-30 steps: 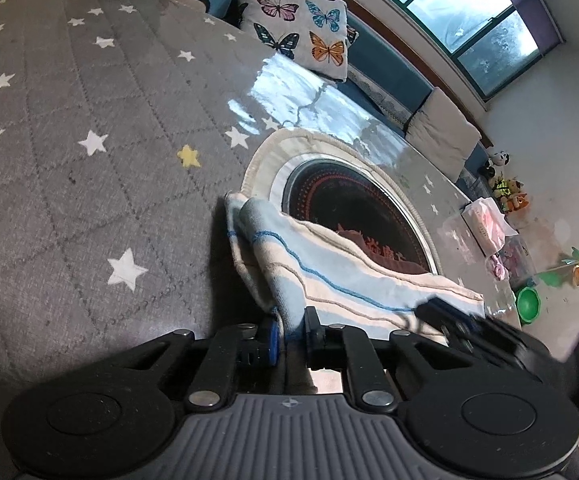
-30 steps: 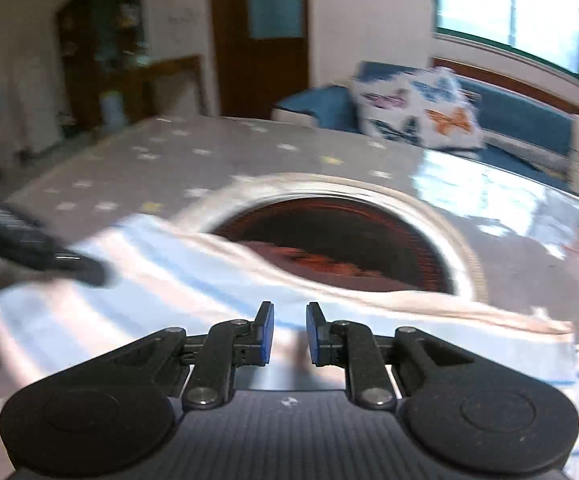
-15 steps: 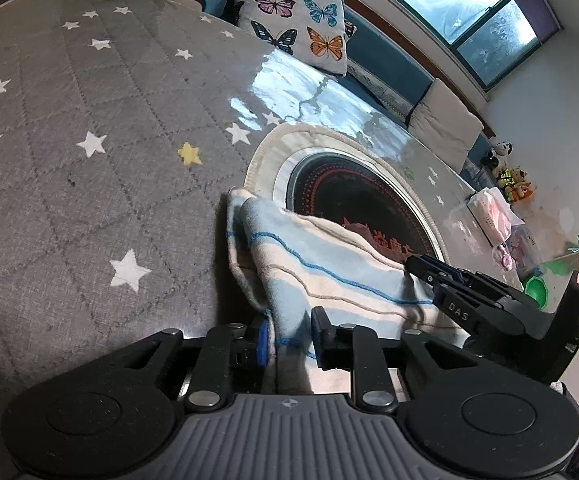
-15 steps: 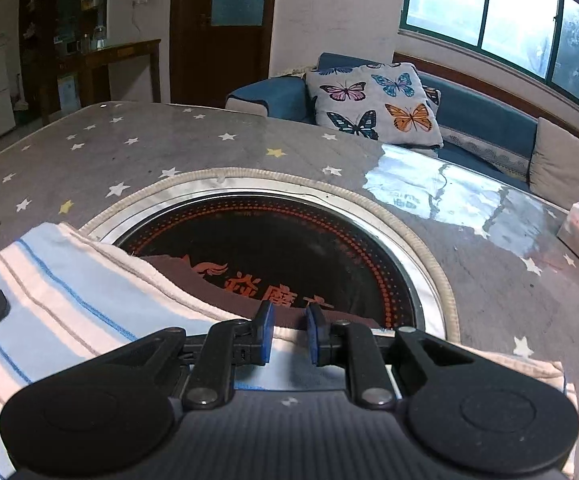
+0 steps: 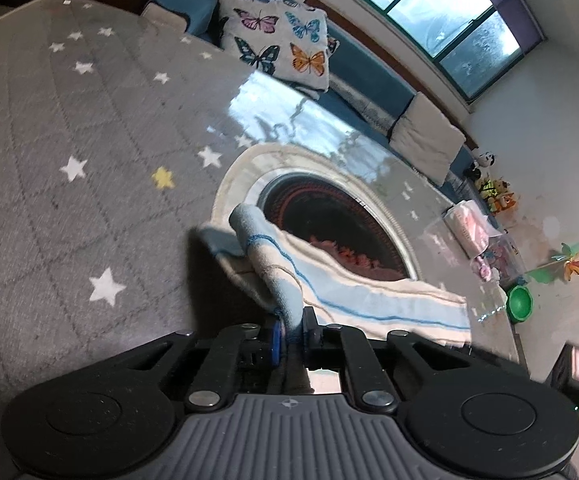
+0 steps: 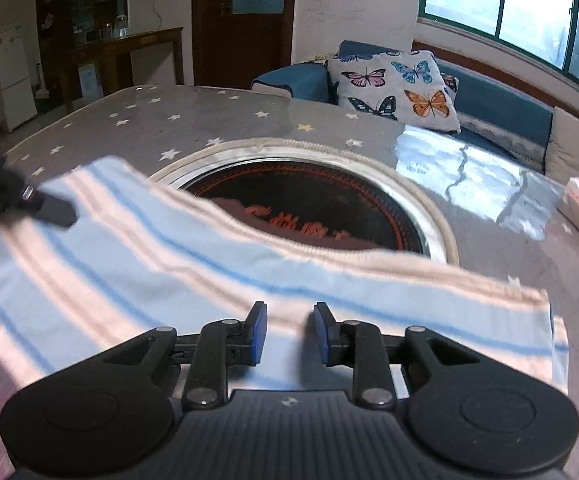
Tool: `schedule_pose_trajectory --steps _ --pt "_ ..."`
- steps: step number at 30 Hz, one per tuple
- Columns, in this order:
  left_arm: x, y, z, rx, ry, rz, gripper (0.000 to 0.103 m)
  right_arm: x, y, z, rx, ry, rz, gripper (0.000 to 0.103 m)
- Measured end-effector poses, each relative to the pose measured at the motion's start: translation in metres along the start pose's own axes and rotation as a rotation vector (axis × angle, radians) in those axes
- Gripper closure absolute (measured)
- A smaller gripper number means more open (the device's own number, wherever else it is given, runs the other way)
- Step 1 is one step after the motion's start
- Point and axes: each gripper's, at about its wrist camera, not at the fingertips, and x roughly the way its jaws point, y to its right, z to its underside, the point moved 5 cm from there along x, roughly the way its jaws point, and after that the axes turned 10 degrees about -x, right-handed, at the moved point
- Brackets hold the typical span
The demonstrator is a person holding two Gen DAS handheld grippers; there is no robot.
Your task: Fold clothes
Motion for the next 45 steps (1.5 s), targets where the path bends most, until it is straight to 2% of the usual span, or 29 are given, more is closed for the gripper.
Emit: schedule_pose_trajectory --steps 5,8,16,22,30,36,39,40,43,45 --pt "-0.007 0.025 -0.004 0.026 0.024 0.023 0.093 -0.029 -0.012 0.026 -0.001 -0.005 -0.011 0.076" --pt "-0.008 0.044 -0.005 0.049 0.032 0.03 0.093 -0.048 -0.02 0.041 -0.023 0.002 -0.002 0.067" --pt "-0.003 0.103 0.001 0.124 0.032 0.03 0.094 -0.085 -0.027 0.068 -0.075 0.025 -0.04 0.062" --pt "0.017 0.161 0.012 0.193 0.012 -0.002 0.094 -0.108 0.017 0.075 0.095 0.089 -0.078 0.062" --pt "0.08 0.229 0.045 0.264 -0.082 -0.051 0.094 -0.134 0.093 0.102 0.314 0.148 -0.065 0.062" --pt "0.126 0.251 0.08 0.265 -0.203 -0.057 0.089 -0.144 0.135 0.128 0.437 0.17 -0.081 0.062" --pt "0.135 0.257 0.091 0.282 -0.229 -0.047 0.087 -0.146 0.15 0.14 0.488 0.172 -0.079 0.062" --pt "0.136 0.259 0.092 0.281 -0.237 -0.032 0.085 -0.147 0.154 0.145 0.505 0.173 -0.073 0.062" --pt "0.133 0.264 0.092 0.283 -0.22 -0.013 0.064 -0.148 0.166 0.153 0.55 0.175 -0.07 0.062" --pt "0.128 0.263 0.089 0.3 -0.2 -0.018 0.063 -0.149 0.171 0.154 0.581 0.188 -0.087 0.062"
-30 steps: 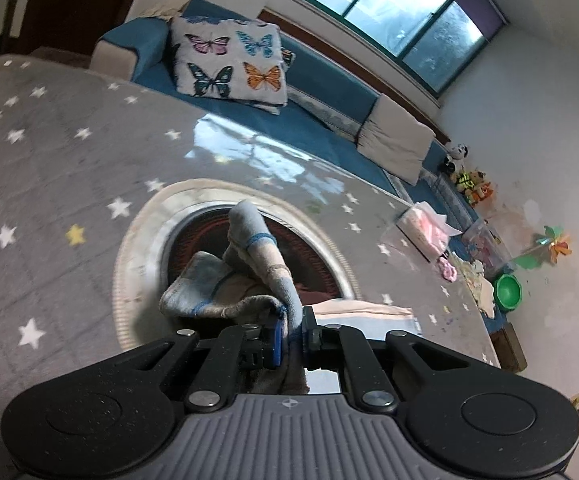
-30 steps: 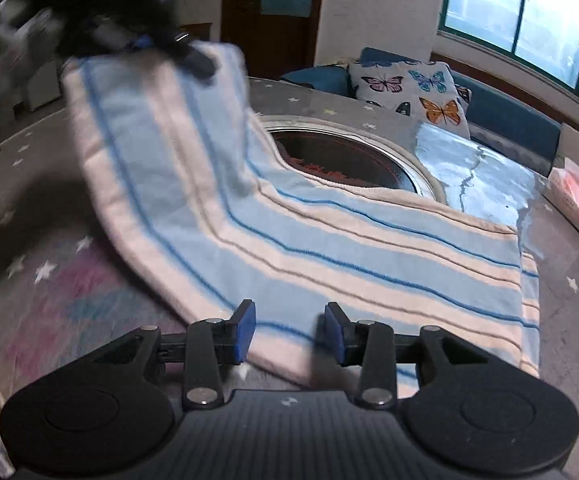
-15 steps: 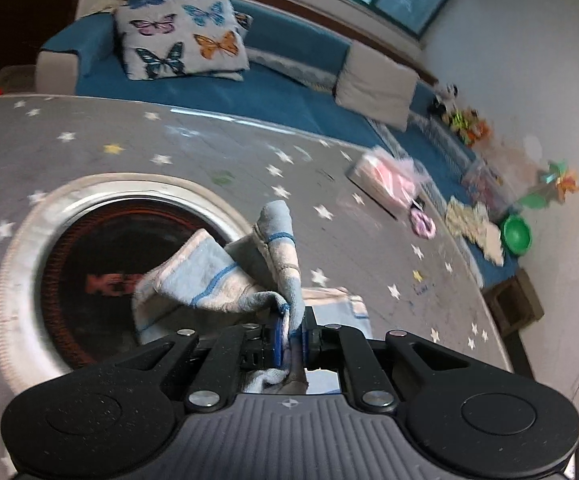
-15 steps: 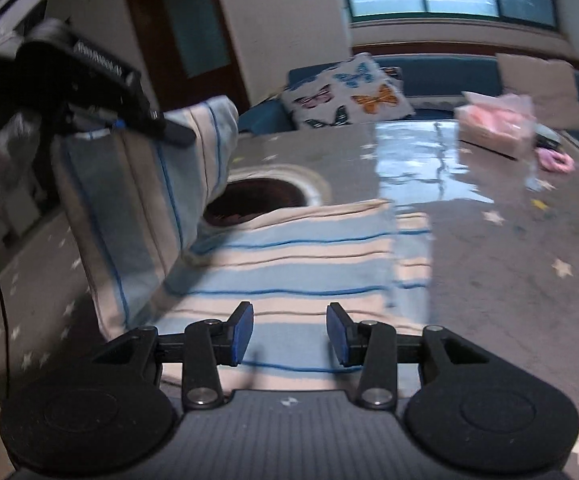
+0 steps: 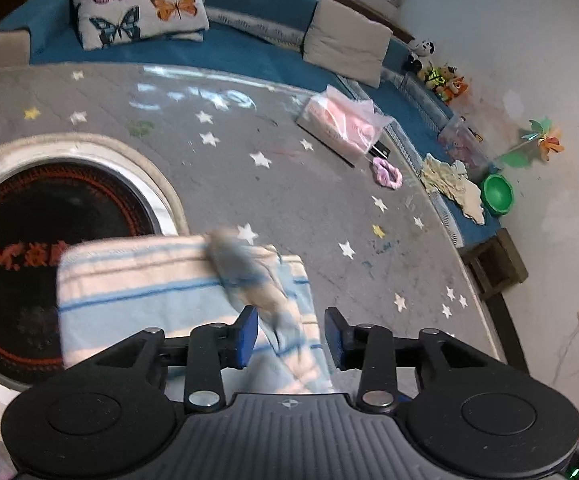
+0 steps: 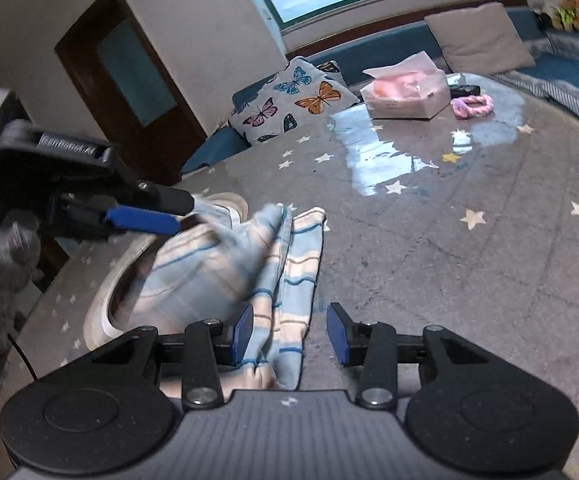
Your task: Fold clothes
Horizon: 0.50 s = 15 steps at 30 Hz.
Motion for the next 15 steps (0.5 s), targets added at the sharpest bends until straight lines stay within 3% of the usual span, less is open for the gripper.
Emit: schedule_pose_trajectory --steps 7,15 --pt "-0.028 -0.027 -0.002 0.033 0.056 -0.073 0.053 0.012 -0.005 -0.016 0.014 0.008 -0.101 0.062" --pt "-0.045 -0.086 0.019 0.027 0.069 -0.194 0.04 0.065 -0.014 -0.032 -0.086 -0.047 -0.055 0.061"
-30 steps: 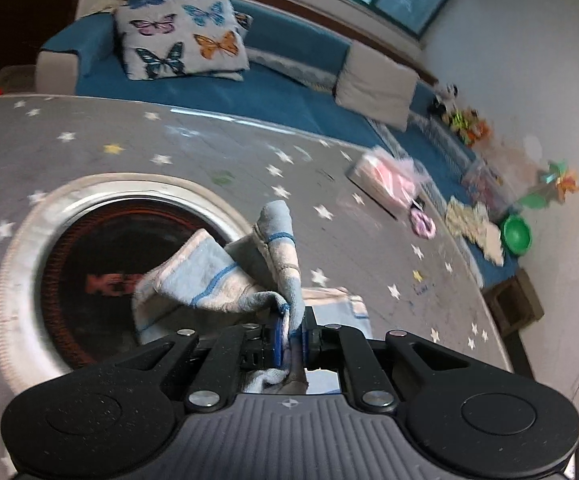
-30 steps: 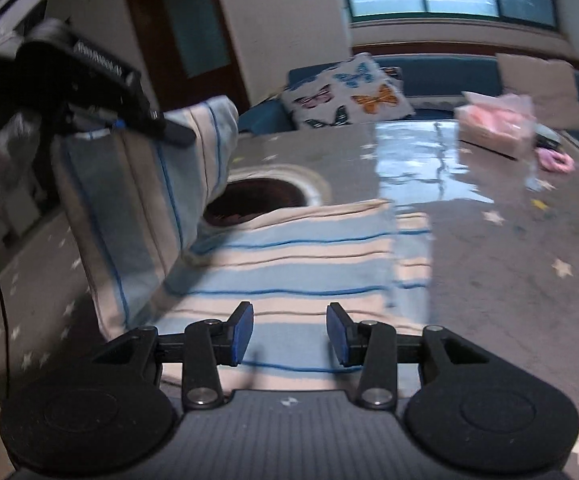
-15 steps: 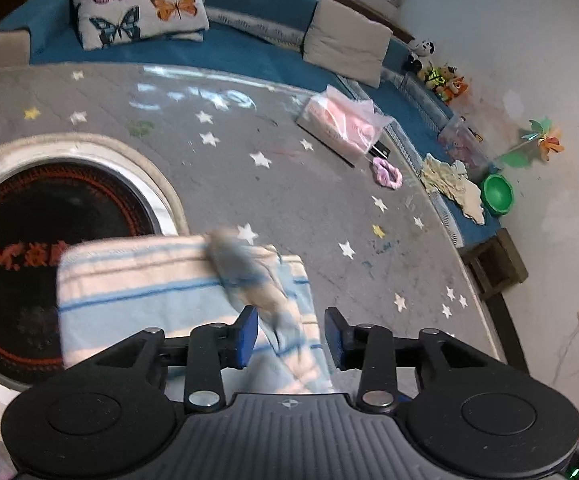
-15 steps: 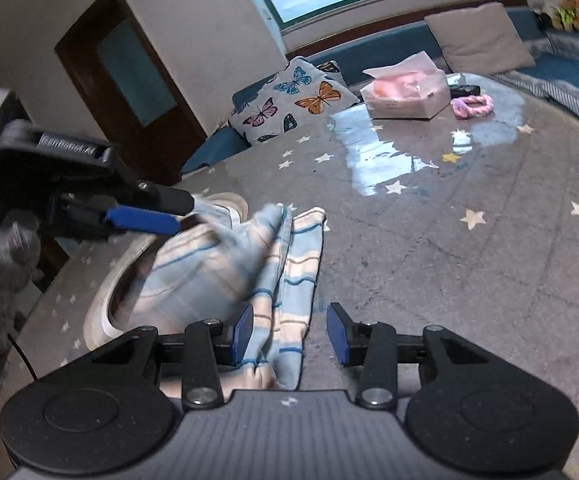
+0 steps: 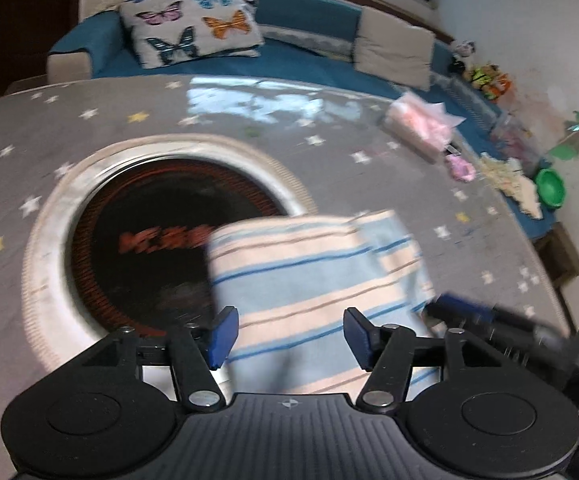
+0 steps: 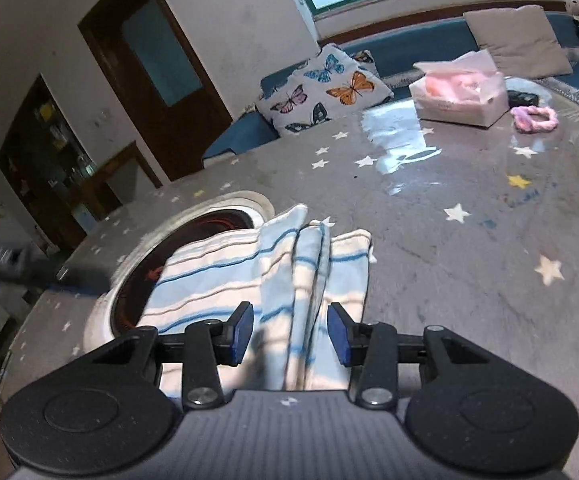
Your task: Fold clothes
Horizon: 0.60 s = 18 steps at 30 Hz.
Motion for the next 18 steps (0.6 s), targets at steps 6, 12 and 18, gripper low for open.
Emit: schedule_pose_trajectory --steps 6,12,18 --pt "0.001 -0.042 0.017 -0.058 0.002 -0.05 0.036 0.026 0.002 -0.008 -0.036 -0.021 0.046 0.065" --pt "0.012 -0.067 0.028 -0.135 -0.03 -0.065 0.036 0.035 -0.005 -0.014 -0.069 -0.022 0.037 0.075" --pt "0.017 -0.074 0.033 -0.163 -0.036 -0.062 0.034 0.032 -0.012 -0.022 -0.102 0.016 0.076 0.087"
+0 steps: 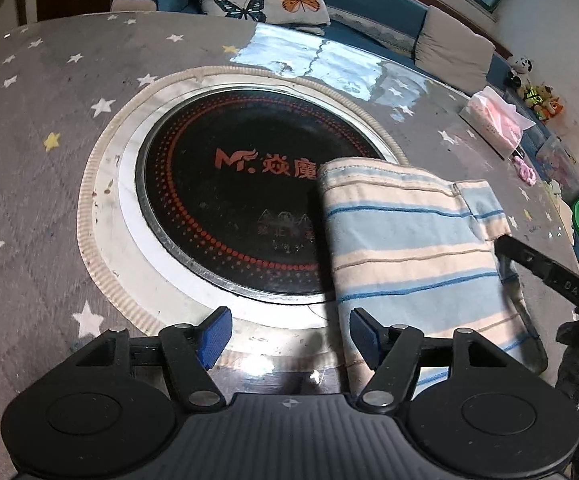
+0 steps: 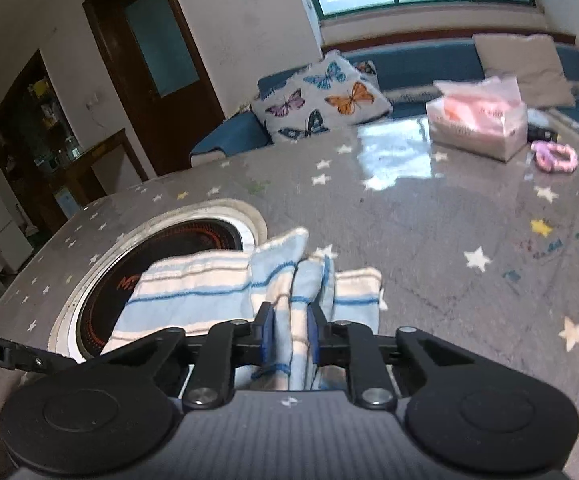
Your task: Fold clothes
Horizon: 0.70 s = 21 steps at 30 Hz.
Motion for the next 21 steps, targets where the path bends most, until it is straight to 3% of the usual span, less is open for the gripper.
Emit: schedule_pose_trajectory --steps 7,11,14,21 --pt "0.001 0.002 0.004 -0.005 0.004 0.019 0.031 0.011 0.001 -0.003 0.018 -0.015 -0.014 0.085" --pt "-0.002 0.002 0.003 0.004 0.022 0.015 0.023 0.012 0.004 -0.004 0.054 -0.008 -0.028 0.089" --pt "-0.001 0.003 0.002 0.007 0.031 0.01 0.02 0.005 -0.002 -0.007 0.04 0.018 -0.034 0.095" --pt "-0.003 0.01 0.0 0.027 0.049 0.022 0.014 -0.022 0.0 -0.024 0.061 0.1 -0.024 0.096"
